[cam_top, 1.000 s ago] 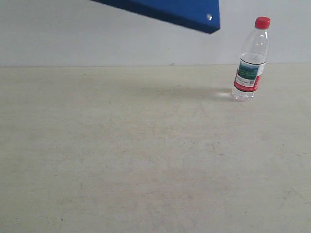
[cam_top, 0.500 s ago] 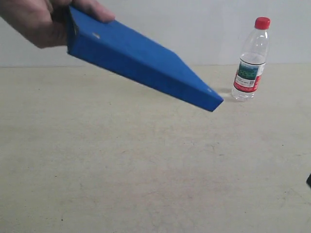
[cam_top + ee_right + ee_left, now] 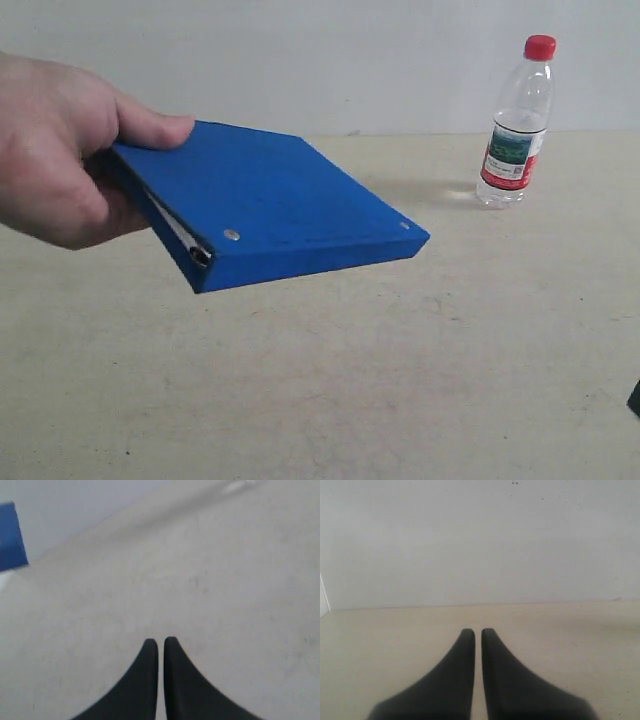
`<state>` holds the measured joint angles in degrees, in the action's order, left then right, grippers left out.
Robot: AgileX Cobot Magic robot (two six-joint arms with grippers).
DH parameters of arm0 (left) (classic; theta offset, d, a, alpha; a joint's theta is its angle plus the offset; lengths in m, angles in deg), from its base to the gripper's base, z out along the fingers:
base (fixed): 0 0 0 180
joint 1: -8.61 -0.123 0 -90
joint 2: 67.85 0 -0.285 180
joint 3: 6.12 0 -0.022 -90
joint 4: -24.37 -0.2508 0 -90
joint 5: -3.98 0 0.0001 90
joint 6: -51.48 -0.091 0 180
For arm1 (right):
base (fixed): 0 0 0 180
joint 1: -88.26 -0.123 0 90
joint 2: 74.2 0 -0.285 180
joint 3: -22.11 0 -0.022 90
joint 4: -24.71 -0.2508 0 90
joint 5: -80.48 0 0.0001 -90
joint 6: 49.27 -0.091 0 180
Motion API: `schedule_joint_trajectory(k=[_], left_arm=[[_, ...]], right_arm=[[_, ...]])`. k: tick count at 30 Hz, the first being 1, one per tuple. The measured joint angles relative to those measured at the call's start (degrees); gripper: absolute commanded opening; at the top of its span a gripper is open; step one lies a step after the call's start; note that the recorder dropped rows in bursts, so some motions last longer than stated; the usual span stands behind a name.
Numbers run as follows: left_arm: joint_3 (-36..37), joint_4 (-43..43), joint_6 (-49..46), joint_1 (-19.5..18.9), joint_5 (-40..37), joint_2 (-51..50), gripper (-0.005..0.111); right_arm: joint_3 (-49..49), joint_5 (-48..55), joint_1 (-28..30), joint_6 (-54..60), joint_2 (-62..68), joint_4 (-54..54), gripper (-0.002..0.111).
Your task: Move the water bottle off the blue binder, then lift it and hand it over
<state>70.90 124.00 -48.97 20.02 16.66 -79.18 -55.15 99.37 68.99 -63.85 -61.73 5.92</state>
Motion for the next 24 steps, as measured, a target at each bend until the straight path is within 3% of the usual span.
schedule_joint_trajectory(k=[6,10,15,21,24], left_arm=[[0.09,0.0,0.0,0.0,0.0,0.33,0.004],[0.09,0.0,0.0,0.0,0.0,0.68,0.004],[0.09,0.0,0.0,0.0,-0.11,0.68,0.004],[0.09,0.0,0.0,0.0,-0.11,0.68,0.004],[0.09,0.0,0.0,0.0,-0.11,0.68,0.004]], right_arm=[[0.0,-12.29,11.43,7.34,-4.34,0.4,0.0],[0.0,-12.02,17.29,18.8,-4.37,0.4,0.0],[-0.1,2.36,18.21,23.32,-4.47,1.55,0.0],[-0.09,5.24,18.49,23.44,-4.47,2.0,0.0],[-0.09,4.64,18.59,12.52,-4.47,13.82,0.0]])
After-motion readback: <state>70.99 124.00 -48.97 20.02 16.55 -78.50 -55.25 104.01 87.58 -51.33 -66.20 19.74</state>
